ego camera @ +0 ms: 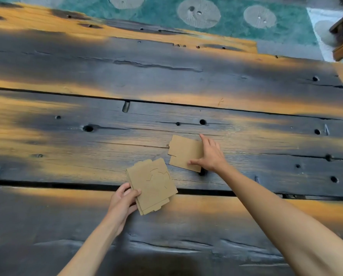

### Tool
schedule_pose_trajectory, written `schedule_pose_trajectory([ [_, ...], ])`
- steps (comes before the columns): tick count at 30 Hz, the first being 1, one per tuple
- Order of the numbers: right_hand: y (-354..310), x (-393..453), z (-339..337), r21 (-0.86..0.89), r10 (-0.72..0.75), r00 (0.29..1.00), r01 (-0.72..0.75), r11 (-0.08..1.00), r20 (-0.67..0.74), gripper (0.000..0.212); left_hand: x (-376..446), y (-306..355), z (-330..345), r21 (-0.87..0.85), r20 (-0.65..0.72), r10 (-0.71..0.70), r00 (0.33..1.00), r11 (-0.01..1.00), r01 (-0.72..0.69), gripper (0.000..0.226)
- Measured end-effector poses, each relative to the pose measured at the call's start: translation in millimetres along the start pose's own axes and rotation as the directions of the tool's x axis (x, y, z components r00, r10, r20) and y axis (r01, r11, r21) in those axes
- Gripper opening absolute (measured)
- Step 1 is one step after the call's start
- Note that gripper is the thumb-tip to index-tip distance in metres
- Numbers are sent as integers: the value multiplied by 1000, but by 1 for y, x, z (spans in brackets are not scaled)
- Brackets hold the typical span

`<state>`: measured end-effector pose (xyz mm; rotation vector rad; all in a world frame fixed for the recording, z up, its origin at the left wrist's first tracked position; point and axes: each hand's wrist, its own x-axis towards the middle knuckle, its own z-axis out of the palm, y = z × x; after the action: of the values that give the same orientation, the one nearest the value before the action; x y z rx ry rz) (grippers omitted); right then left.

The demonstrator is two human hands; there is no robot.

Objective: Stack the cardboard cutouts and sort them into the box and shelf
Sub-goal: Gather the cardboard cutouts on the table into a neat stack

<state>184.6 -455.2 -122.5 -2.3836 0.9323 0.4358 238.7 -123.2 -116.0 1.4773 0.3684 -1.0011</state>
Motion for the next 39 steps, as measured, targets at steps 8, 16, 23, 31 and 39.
schedule_pose_trajectory([
  [8,9,15,10,-8,-23,1000,23,1000,-19,119,23,6,5,-12,25,-17,1000,1000,17,31],
  [16,15,15,-4,216,9,1000,-4,976,-24,71,39,20,15,-31,0,-8,1000,999,8,27],
  [23,1,-28,-16,487,-148,981,189,853,-123,12,35,25,19,-98,7,-3,1000,995,3,29],
  [31,-44,-95,4,252,-391,867,471,845,-309,45,17,23,26,-161,10,-5,1000,987,6,29],
  [39,-77,-140,38,-170,-550,761,526,833,-342,59,-15,16,33,-254,116,41,992,967,-10,38],
])
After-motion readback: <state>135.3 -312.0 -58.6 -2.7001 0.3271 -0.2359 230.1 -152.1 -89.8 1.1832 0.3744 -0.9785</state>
